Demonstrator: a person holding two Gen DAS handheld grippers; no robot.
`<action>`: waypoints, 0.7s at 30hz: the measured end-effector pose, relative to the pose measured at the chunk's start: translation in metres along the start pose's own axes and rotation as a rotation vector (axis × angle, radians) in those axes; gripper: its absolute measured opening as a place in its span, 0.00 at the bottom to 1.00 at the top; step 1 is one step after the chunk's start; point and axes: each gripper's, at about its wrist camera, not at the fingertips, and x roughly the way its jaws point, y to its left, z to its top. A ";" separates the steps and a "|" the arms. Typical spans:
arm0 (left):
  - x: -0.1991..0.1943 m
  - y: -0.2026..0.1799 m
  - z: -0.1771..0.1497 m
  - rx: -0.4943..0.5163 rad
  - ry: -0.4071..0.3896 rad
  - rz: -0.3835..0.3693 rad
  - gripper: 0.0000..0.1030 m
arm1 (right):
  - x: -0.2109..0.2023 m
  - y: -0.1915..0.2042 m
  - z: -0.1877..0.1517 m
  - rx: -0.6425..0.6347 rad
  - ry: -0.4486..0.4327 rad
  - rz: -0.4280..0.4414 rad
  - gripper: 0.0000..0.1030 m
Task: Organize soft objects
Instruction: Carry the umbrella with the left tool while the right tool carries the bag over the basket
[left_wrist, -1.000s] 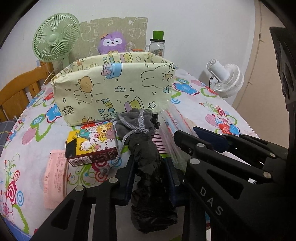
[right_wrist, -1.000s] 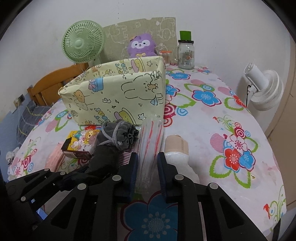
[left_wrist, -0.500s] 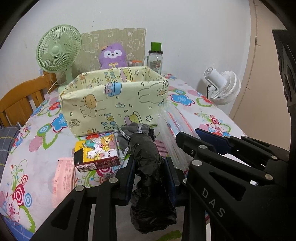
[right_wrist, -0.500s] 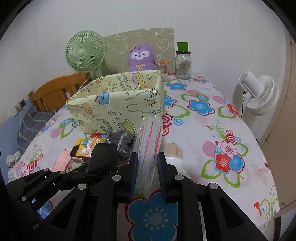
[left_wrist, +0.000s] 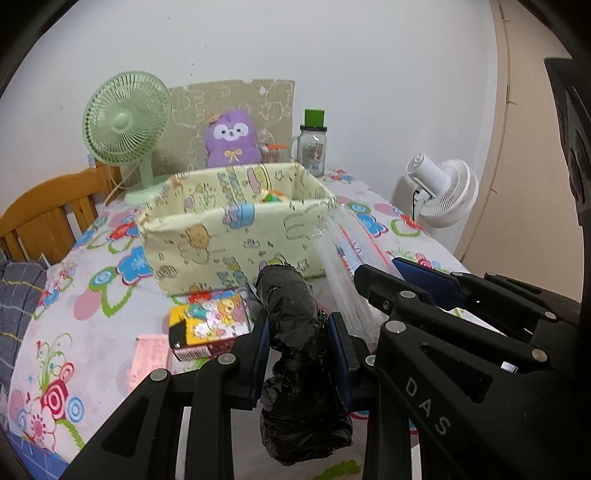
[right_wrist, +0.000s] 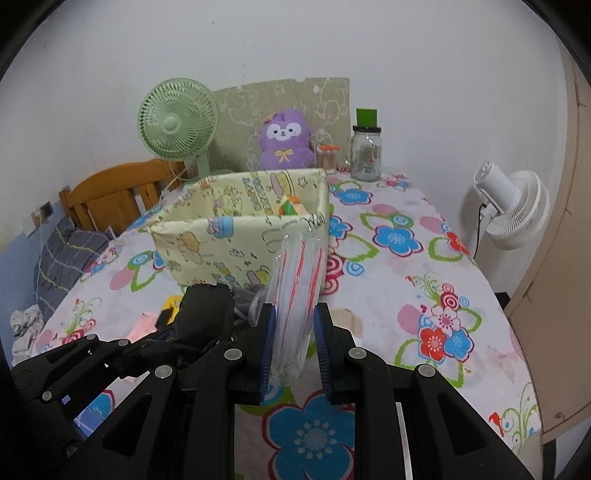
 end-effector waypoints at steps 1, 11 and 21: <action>-0.002 0.001 0.002 0.002 -0.009 0.004 0.30 | -0.002 0.001 0.001 -0.001 -0.005 0.001 0.23; -0.018 0.009 0.020 0.006 -0.064 0.024 0.30 | -0.018 0.017 0.023 -0.047 -0.070 -0.010 0.23; -0.034 0.015 0.034 0.028 -0.115 0.052 0.30 | -0.026 0.026 0.041 -0.049 -0.104 0.007 0.23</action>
